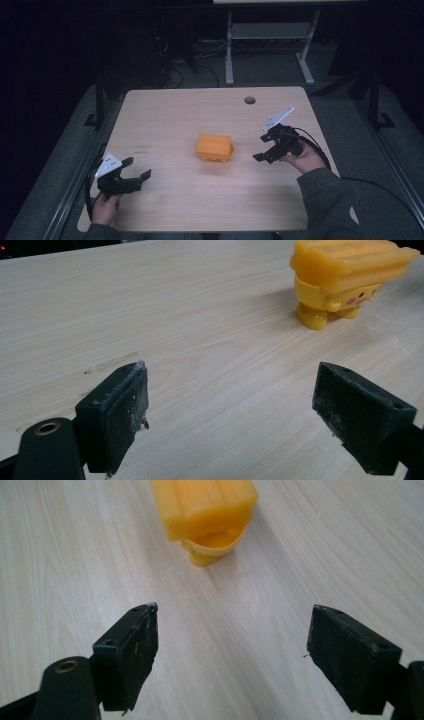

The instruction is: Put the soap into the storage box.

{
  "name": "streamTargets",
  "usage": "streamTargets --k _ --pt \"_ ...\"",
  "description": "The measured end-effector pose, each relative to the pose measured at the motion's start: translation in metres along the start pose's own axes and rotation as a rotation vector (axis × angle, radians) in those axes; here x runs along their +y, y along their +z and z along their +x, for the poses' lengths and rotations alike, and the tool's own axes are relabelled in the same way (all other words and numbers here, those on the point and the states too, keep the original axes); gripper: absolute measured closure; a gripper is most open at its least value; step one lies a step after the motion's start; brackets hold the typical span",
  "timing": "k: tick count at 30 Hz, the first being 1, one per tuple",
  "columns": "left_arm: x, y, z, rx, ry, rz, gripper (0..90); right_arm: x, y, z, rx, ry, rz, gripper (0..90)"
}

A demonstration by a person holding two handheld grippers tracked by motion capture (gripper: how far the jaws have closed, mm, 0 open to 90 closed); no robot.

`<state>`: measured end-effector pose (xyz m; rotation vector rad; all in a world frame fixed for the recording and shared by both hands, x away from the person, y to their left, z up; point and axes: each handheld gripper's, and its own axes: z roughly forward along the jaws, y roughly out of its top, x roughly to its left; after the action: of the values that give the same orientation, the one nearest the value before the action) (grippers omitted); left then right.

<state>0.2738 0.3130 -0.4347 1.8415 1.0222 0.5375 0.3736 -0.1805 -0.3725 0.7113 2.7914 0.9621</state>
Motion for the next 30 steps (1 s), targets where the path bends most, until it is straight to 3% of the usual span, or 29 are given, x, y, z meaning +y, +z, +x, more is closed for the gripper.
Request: streamTargets --k 30 --pt "-0.001 0.003 -0.003 -0.002 0.007 0.011 14.1 -0.063 -0.012 0.004 -0.015 0.103 -0.03 20.1"
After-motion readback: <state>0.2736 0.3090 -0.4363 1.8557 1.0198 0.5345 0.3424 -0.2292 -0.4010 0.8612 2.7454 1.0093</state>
